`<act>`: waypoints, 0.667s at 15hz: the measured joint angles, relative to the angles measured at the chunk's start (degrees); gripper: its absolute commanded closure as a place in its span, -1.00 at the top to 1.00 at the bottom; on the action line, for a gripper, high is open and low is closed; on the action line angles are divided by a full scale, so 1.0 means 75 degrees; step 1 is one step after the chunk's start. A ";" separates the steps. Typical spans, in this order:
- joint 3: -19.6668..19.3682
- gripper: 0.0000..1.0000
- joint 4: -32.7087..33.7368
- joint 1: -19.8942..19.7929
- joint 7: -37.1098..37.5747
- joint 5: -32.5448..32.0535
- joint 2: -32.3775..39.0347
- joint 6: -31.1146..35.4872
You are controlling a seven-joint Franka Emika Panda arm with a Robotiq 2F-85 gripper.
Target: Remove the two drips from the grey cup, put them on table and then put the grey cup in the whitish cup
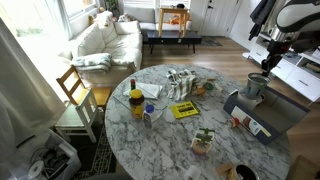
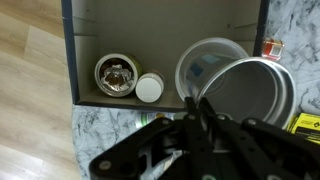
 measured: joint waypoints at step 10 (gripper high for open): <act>0.0074 1.00 0.0491 -0.0157 -0.0268 0.0850 0.0044 -0.0384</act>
